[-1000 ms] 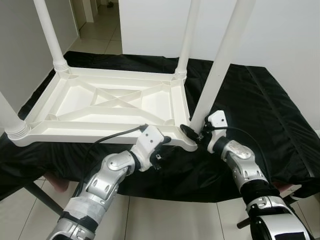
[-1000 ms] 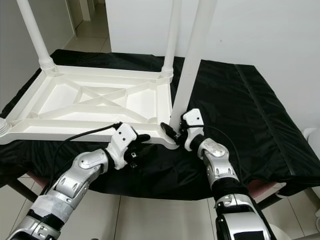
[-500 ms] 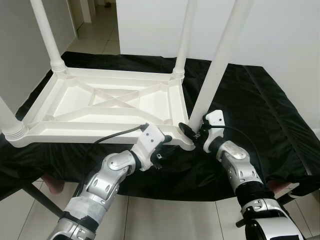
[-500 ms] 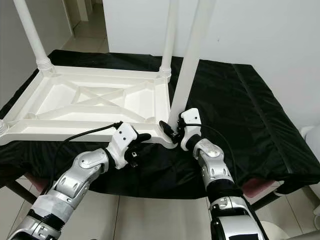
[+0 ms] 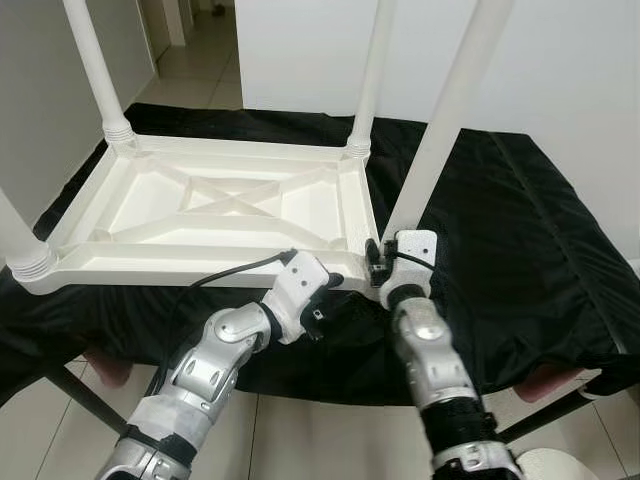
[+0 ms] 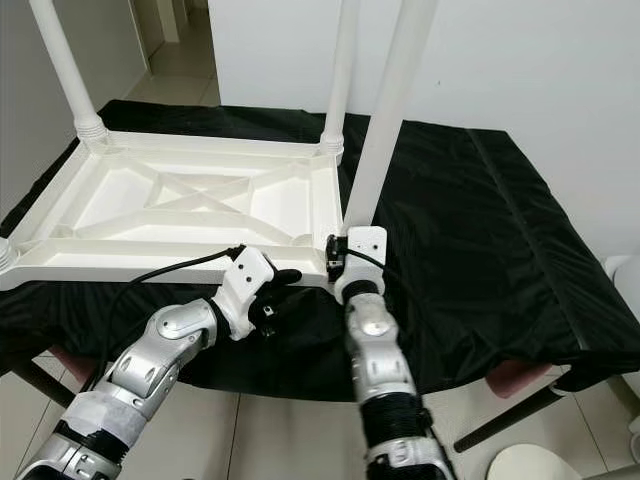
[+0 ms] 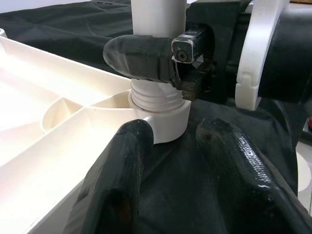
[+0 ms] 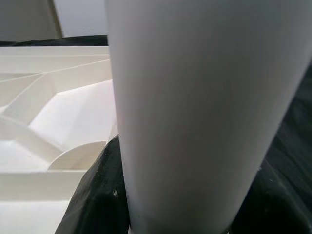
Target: Building children table
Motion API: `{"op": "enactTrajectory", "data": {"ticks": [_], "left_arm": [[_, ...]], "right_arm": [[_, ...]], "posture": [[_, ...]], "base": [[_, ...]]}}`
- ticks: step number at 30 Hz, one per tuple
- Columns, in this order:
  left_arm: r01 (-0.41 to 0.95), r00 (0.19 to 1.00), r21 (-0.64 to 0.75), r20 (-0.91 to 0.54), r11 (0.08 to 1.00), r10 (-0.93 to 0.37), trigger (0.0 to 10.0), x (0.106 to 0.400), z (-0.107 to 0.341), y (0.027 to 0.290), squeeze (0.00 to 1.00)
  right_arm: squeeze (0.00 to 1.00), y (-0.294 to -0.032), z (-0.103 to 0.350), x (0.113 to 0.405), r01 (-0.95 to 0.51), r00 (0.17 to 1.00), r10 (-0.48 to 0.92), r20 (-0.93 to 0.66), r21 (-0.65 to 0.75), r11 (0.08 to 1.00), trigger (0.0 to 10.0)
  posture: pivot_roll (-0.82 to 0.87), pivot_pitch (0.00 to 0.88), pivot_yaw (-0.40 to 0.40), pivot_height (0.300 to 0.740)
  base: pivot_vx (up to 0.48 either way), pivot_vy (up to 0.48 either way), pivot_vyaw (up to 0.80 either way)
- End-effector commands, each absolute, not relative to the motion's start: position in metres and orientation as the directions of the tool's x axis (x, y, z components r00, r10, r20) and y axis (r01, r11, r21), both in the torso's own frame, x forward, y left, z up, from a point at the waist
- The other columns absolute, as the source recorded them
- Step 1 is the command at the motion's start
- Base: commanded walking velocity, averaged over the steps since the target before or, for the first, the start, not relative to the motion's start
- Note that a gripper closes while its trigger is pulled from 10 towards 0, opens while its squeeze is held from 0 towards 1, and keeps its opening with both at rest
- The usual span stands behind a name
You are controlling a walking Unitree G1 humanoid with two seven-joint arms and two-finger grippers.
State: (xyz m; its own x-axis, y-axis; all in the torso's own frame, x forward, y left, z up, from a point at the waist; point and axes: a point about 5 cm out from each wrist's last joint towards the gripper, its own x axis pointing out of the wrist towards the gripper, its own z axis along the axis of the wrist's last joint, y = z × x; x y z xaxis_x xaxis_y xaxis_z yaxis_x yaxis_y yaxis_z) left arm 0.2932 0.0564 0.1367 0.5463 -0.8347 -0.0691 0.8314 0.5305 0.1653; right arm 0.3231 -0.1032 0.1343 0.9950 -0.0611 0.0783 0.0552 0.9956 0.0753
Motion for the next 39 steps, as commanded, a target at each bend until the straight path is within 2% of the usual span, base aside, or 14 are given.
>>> {"op": "enactTrajectory", "data": {"ticks": [1,7,8,18,19,23,29,31,32,34,39], "left_arm": [[0.846,0.524,0.164,-0.082,0.507,-0.848,10.0,0.29,0.135,0.055,0.0],[0.849,0.519,0.163,-0.085,0.502,-0.85,10.0,0.29,0.135,0.055,0.0],[0.848,0.521,0.163,-0.085,0.504,-0.849,10.0,0.29,0.135,0.056,0.0],[0.843,0.53,0.162,-0.086,0.513,-0.844,10.0,0.289,0.134,0.057,0.0],[0.842,0.532,0.162,-0.085,0.515,-0.843,10.0,0.289,0.134,0.058,0.0],[0.839,0.536,0.163,-0.084,0.519,-0.84,10.0,0.29,0.134,0.058,0.0],[0.839,0.536,0.162,-0.084,0.519,-0.84,10.0,0.29,0.134,0.058,0.0],[0.84,0.534,0.164,-0.082,0.517,-0.842,10.0,0.291,0.135,0.057,0.0],[0.84,0.534,0.164,-0.082,0.517,-0.842,10.0,0.291,0.135,0.057,0.0],[0.84,0.533,0.165,-0.08,0.517,-0.842,10.0,0.291,0.136,0.056,0.0],[0.841,0.532,0.168,-0.081,0.515,-0.843,10.0,0.292,0.136,0.057,0.0]], "right_arm": [[0.0,-0.11,0.118,0.319,0.122,0.992,-0.122,-0.007,0.097,0.988,10.0],[0.0,-0.105,0.132,0.315,0.07,0.996,-0.074,0.053,0.073,0.995,10.0],[1.0,-0.105,0.133,0.314,0.067,0.996,-0.071,0.058,0.081,0.994,10.0],[1.0,-0.11,0.137,0.311,0.055,0.995,-0.064,0.077,0.115,0.992,10.0],[0.0,-0.111,0.136,0.311,0.014,0.997,-0.023,0.075,0.118,0.993,10.0],[0.0,-0.111,0.133,0.31,-0.129,0.99,0.121,0.073,0.108,0.986,10.0],[0.0,-0.112,0.133,0.31,-0.152,0.987,0.146,0.073,0.087,0.985,10.0],[0.0,-0.126,0.126,0.313,-0.339,0.938,0.34,0.072,-0.021,0.941,10.0],[0.0,-0.126,0.126,0.313,-0.339,0.938,0.34,0.072,-0.021,0.941,10.0],[0.0,-0.137,0.124,0.315,-0.439,0.894,0.445,0.054,-0.096,0.893,10.0],[0.0,-0.141,0.127,0.321,-0.499,0.861,0.508,0.037,-0.134,0.856,10.0]], "posture": [[0.01,0.048,-0.021,0.74],[0.01,0.049,-0.021,0.74],[0.02,0.049,-0.023,0.74],[0.03,0.046,-0.038,0.74],[0.03,0.043,-0.04,0.74],[0.03,0.039,-0.039,0.74],[0.03,0.038,-0.04,0.74],[0.02,0.033,-0.037,0.74],[0.02,0.033,-0.037,0.74],[0.02,0.033,-0.032,0.74],[0.02,0.033,-0.029,0.74]], "base": [[0.0,0.0,0.0],[0.0,0.0,0.0],[0.0,0.0,0.0],[0.0,0.0,0.0],[0.0,0.0,0.0],[0.0,0.0,0.0],[0.0,0.0,0.0],[0.0,0.0,0.0],[0.0,0.0,0.0],[0.0,0.0,0.0],[0.0,0.0,0.0]]}}
